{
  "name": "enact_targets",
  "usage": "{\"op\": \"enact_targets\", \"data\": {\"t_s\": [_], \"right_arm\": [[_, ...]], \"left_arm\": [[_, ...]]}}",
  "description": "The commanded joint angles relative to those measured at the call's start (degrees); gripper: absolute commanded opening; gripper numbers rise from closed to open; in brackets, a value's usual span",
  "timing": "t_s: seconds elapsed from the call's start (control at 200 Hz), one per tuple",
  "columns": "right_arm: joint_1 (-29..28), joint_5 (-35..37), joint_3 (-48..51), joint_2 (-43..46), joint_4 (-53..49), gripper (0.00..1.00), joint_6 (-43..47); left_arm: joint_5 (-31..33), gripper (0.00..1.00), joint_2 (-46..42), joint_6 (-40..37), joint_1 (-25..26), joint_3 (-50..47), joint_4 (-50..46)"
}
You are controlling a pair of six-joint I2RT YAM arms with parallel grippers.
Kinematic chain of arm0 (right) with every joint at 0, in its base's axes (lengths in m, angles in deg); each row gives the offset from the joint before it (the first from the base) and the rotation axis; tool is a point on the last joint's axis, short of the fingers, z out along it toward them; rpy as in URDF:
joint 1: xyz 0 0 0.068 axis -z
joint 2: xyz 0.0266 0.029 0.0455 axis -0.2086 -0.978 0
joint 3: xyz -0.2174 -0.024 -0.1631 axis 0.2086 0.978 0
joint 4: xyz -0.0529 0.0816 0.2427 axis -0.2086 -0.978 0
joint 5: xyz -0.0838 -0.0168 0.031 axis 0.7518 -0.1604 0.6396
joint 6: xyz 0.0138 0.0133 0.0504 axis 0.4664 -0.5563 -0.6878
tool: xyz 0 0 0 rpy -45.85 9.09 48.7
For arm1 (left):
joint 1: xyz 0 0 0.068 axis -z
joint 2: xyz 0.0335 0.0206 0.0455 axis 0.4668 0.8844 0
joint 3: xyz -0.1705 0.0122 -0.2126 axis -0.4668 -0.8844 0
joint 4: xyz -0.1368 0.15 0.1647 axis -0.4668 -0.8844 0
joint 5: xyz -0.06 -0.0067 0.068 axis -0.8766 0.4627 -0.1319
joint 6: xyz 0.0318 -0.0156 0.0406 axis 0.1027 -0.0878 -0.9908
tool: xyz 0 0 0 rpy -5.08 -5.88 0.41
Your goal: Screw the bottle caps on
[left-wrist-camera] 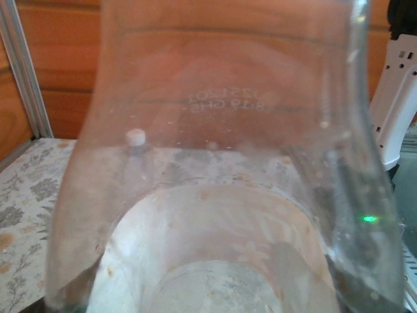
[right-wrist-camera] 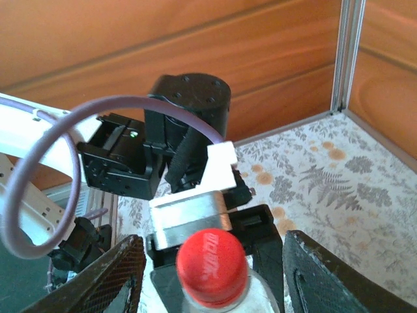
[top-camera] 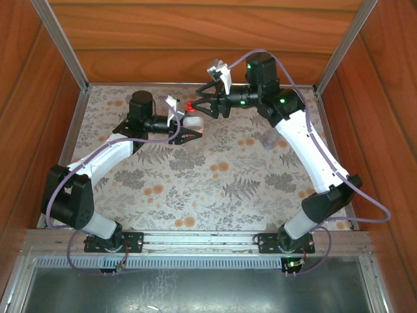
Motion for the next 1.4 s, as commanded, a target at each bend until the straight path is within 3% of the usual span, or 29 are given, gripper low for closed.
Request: {"op": "enact_targets", "data": {"t_s": [0.0,0.075,0.315,0.46,0.605,0.735,0.824,0.979,1.124,1.219,1.394], "right_arm": [[-0.4,-1.0,-2.4,-1.7,-2.6,0.6,1.5],[-0.7,-1.2,-3.6,-2.4,-4.1,0.6,2.5],[-1.3,-2.4,-5.1,-5.1,-6.3,0.46,3.9],[-1.4,-3.1,-6.1,-6.0,-7.8,0.45,4.5],[-1.4,-2.6,-6.4,-6.2,-7.9,0.26,4.5],[-1.5,-0.3,-5.5,-5.4,-7.0,0.22,3.3],[-2.4,7.6,-2.9,-3.8,-3.0,0.18,-1.3],[-5.6,33.6,1.4,-1.4,1.1,0.13,-10.3],[-11.7,55.3,6.1,-0.4,6.3,0.11,-17.8],[-13.1,63.5,6.3,-1.3,5.3,0.06,-26.0],[-13.0,66.9,3.2,-4.8,1.1,0.09,-27.8]], "left_arm": [[-3.2,0.56,-0.5,0.5,0.6,1.8,1.0],[-3.2,0.56,-0.3,0.8,0.8,2.0,1.0],[-3.3,0.56,0.1,1.3,0.8,2.5,0.9],[-3.3,0.56,0.2,1.8,0.8,2.6,0.9],[-3.3,0.56,0.3,1.8,0.8,2.6,1.0],[-1.1,0.56,0.4,1.1,0.8,2.3,1.0],[6.7,0.55,0.1,0.9,0.8,1.9,1.0],[23.4,0.54,0.3,0.8,1.2,2.8,1.0],[36.0,0.54,0.1,-4.2,3.1,2.4,1.1],[40.5,0.53,-0.7,-6.0,4.0,1.5,1.2],[43.2,0.53,-2.5,-8.3,4.7,-0.4,1.3]]}}
